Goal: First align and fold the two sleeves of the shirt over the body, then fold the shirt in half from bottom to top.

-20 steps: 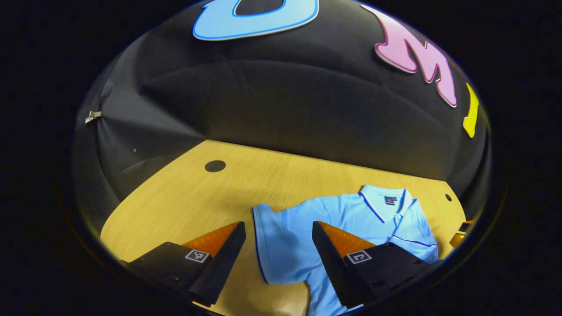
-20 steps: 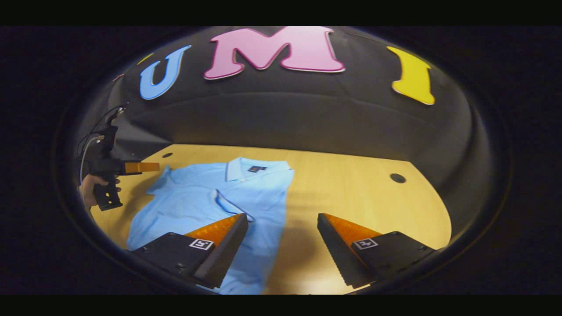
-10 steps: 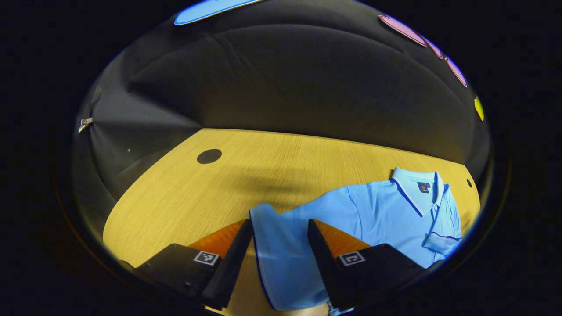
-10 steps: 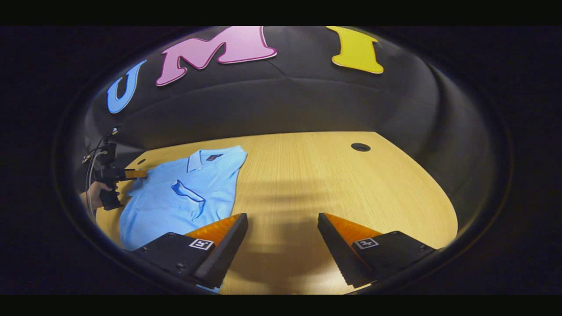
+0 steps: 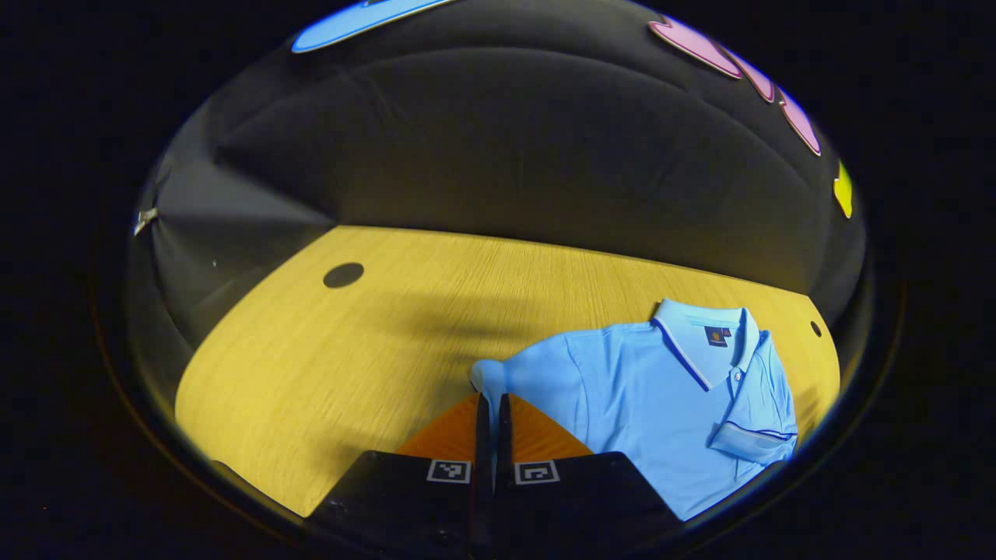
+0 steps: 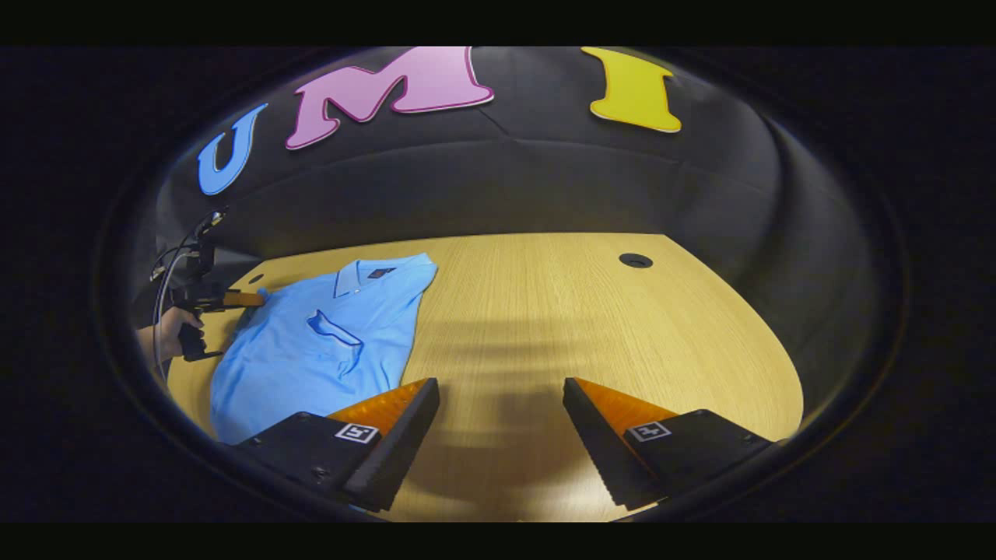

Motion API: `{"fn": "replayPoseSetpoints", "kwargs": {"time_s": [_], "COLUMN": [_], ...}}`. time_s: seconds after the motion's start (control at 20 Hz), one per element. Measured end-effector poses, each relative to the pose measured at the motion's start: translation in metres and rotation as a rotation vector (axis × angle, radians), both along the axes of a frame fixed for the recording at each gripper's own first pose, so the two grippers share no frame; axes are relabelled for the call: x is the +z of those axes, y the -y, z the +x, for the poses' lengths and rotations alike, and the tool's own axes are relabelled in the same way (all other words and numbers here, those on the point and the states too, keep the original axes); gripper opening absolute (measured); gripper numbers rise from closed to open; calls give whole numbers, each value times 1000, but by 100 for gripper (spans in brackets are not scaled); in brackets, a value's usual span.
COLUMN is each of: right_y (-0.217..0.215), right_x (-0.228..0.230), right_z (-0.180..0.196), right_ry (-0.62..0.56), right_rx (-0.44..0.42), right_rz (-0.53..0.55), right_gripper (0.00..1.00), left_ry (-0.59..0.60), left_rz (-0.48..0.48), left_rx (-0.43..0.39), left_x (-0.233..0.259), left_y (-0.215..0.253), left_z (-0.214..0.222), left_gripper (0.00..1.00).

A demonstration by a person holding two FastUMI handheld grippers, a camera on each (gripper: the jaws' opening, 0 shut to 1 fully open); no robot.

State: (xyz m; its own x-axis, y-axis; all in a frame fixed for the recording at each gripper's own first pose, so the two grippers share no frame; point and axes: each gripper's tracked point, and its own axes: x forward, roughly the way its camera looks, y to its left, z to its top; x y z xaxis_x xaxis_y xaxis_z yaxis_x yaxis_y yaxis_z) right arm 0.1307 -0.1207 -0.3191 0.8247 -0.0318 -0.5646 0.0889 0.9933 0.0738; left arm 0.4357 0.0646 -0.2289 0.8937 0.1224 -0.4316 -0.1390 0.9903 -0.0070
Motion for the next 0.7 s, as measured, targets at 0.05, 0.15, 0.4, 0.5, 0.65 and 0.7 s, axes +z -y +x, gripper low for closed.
{"fn": "replayPoseSetpoints", "kwargs": {"time_s": [0.05,0.15,0.4,0.5,0.65,0.7], "right_y": [2,2,-8,-9,-12,-15], "right_x": [1,6,17,20,25,27], "right_z": [-2,-4,-10,-13,-20,-24], "right_ry": [0,7,16,19,15,15], "right_rx": [-2,-5,-8,-5,-11,-14], "right_rz": [-2,-4,29,20,30,39], "right_gripper": [95,100,100,99,95,95], "left_ry": [28,61,111,105,69,66], "left_rz": [21,26,-64,-95,-182,-205], "left_rx": [-13,-56,-185,-229,-313,-353], "left_x": [17,45,85,86,77,76], "left_y": [8,30,127,162,213,227], "left_z": [-2,-8,-29,-41,-58,-68], "left_gripper": [6,6,6,6,11,7]}}
